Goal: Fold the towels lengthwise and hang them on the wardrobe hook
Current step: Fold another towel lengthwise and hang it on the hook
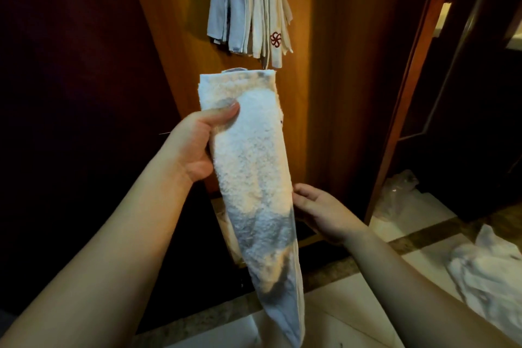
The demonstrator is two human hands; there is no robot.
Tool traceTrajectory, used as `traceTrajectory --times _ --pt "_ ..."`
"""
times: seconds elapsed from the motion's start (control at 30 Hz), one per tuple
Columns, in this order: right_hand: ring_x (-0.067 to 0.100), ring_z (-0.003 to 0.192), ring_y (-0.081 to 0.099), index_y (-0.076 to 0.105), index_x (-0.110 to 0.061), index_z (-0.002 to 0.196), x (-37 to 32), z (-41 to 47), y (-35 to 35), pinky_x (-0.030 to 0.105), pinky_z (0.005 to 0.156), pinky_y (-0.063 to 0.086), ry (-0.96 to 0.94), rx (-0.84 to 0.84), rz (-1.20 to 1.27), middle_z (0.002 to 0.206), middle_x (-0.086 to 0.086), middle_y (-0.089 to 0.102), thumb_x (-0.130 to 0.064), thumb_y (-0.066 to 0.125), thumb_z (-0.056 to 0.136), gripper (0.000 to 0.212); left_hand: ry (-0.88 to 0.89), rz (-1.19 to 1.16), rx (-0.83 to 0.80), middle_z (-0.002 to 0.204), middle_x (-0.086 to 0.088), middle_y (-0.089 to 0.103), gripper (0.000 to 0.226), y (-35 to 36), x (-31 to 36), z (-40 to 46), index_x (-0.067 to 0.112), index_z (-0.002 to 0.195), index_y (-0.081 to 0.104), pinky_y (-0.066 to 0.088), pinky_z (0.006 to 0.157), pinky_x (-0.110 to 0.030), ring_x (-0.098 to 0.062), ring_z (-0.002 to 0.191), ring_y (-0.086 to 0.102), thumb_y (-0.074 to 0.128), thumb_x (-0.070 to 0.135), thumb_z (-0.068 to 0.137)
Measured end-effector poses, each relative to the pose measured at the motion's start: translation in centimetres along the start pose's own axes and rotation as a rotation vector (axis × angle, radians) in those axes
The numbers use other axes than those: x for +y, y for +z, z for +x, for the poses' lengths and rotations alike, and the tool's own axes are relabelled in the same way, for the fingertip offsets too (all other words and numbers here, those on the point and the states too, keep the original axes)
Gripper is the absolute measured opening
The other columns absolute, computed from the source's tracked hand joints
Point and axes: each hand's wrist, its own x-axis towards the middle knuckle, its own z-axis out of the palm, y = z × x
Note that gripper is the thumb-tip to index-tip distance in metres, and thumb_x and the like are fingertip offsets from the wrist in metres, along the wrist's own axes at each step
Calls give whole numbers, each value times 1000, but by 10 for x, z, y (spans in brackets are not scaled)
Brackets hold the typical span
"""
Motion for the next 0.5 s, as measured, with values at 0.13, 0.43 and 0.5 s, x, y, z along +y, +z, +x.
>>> traceTrajectory --times 0.13,0.43,0.5 --pt "12 105 67 70 -29 102 0 -1 11 36 95 50 -114 193 -229 106 -8 74 -33 55 99 16 -11 2 52 107 -14 74 27 -1 2 4 10 118 62 54 85 -47 -31 101 72 58 16 93" --pt "-10 100 62 49 -41 109 10 -3 23 15 86 52 -216 242 -229 111 -10 63 -41 69 87 30 5 -47 157 103 -13 76 17 6 5 14 11 111 62 54 83 -49 -30 93 74 59 17 96" --pt "-5 102 64 51 -51 104 9 -1 23 24 91 55 -193 199 -266 108 -11 67 -40 72 88 29 8 -50 142 104 -14 75 16 8 4 14 12 111 62 54 85 -50 -31 95 73 59 17 96"
